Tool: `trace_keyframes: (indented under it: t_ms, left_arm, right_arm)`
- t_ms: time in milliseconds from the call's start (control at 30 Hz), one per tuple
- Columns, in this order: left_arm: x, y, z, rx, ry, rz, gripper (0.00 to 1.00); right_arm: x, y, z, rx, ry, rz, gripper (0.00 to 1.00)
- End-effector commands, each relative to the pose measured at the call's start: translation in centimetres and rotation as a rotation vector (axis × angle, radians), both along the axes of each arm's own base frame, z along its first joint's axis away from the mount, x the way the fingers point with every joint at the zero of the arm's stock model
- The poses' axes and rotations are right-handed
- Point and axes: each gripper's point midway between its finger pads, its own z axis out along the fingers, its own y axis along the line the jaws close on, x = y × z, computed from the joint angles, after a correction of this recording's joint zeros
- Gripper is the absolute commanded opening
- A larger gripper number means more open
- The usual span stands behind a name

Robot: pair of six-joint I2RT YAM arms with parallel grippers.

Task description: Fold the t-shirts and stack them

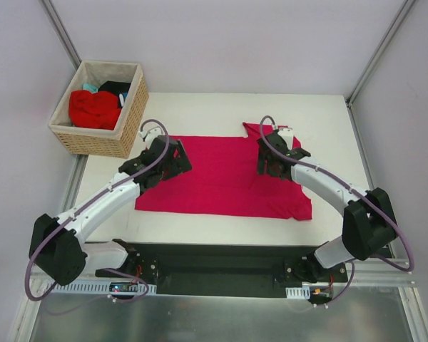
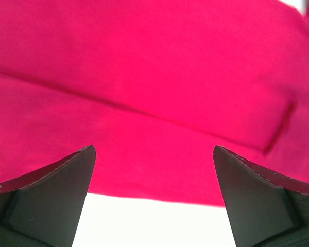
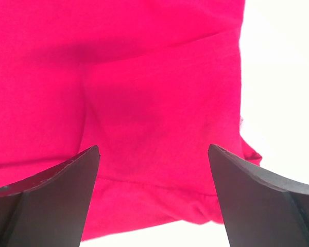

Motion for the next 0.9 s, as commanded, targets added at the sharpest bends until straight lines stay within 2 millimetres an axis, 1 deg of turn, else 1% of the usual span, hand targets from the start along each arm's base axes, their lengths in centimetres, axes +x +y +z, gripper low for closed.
trace_keyframes:
  t_ms: [0,33,67,100,133,167,200,233,267,300,333,367,400,433,467,500,533,567,600,633,667,700,733,767,800,833,867]
  left_arm:
    - [2.5,3.9,0.0,0.059,0.045,0.088,0.99]
    - [3.2,4.3,0.1,0.064,0.039,0.098,0.99]
    - [4.0,4.6,0.1,0.081,0.044,0.103,0.99]
    - [4.7,5.3,0.0,0.081,0.052,0.122,0.99]
    - [5.5,5.3,0.4,0.078,0.047,0.129,0.99]
    - [6.2,5.4,-0.5,0.085,0.068,0.136,0.99]
    - [6.9,5.6,-0.7,0.081,0.074,0.142,0.99]
    - [7.8,5.4,-0.4,0.066,0.065,0.14,0.99]
    - [8.7,5.2,-1.3,0.08,0.078,0.139,0.99]
    - [9.3,5.3,-1.6,0.087,0.08,0.142,0.99]
    - [10.4,5.5,-1.2,0.083,0.068,0.153,0.99]
    - [11.2,5.5,-2.2,0.09,0.085,0.156,0.99]
    - [11.8,5.6,-2.4,0.087,0.087,0.164,0.99]
    - [12.7,5.8,-2.8,0.068,0.099,0.172,0.99]
    - [13.4,5.9,-2.8,0.056,0.089,0.178,0.99]
    - [13.9,6.1,-2.9,0.05,0.088,0.183,0.99]
    - [14.6,6.6,-3.2,0.038,0.092,0.198,0.99]
    - [15.1,6.7,-3.3,0.02,0.089,0.201,0.99]
    - [15.9,6.8,-3.1,-0.002,0.069,0.205,0.99]
    - [16.7,7.5,-3.5,-0.025,0.071,0.23,0.99]
    - [17.1,7.5,-3.7,-0.049,0.074,0.23,0.99]
    - [17.9,7.8,-3.3,-0.063,0.052,0.242,0.99]
    - [18.4,8.1,-3.9,-0.067,0.058,0.252,0.99]
    - [18.9,8.7,-4.0,-0.074,0.056,0.266,0.99]
    - [19.9,8.9,-3.4,-0.086,0.029,0.27,0.99]
    - [20.4,9.0,-4.0,-0.093,0.036,0.276,0.99]
    - [20.9,9.3,-4.1,-0.114,0.038,0.279,0.99]
  right_arm:
    - [4.1,-0.9,3.1,0.088,-0.083,-0.06,0.91]
    - [5.5,-0.4,4.4,0.118,-0.108,-0.053,0.91]
    - [6.4,-1.2,4.7,0.115,-0.11,-0.074,0.91]
    - [7.3,-1.4,5.4,0.113,-0.12,-0.071,0.91]
    - [8.7,-1.0,5.6,0.123,-0.118,-0.065,0.91]
    - [9.8,-1.8,6.1,0.126,-0.124,-0.085,0.91]
    - [10.4,-2.2,6.1,0.115,-0.111,-0.089,0.91]
    - [11.2,-2.3,5.8,0.12,-0.101,-0.091,0.91]
    - [12.8,-2.6,5.7,0.134,-0.1,-0.105,0.91]
    - [13.5,-2.5,5.1,0.15,-0.089,-0.1,0.91]
    - [14.2,-2.0,4.8,0.186,-0.078,-0.082,0.91]
    - [15.4,-2.4,4.0,0.196,-0.068,-0.086,0.91]
    - [15.9,-1.9,3.7,0.223,-0.057,-0.065,0.91]
    - [16.4,-2.6,3.4,0.226,-0.055,-0.078,0.9]
    - [16.9,-2.8,2.7,0.226,-0.044,-0.084,0.9]
    - [17.3,-2.7,2.4,0.25,-0.042,-0.073,0.89]
    - [17.7,-3.5,2.1,0.266,-0.037,-0.096,0.89]
    - [18.0,-3.7,1.7,0.28,-0.029,-0.106,0.88]
    - [18.5,-3.6,1.7,0.317,-0.038,-0.101,0.87]
    - [18.8,-4.2,1.7,0.339,-0.043,-0.118,0.86]
    - [19.3,-4.3,1.8,0.353,-0.057,-0.121,0.86]
    - [19.5,-4.3,1.8,0.365,-0.06,-0.116,0.83]
    - [19.9,-4.6,2.1,0.364,-0.075,-0.115,0.83]
    - [20.1,-4.5,2.2,0.362,-0.077,-0.107,0.81]
    - [20.5,-4.3,2.6,0.367,-0.085,-0.093,0.78]
    - [20.7,-4.2,2.8,0.37,-0.092,-0.084,0.77]
    - [21.0,-4.1,3.0,0.371,-0.101,-0.073,0.75]
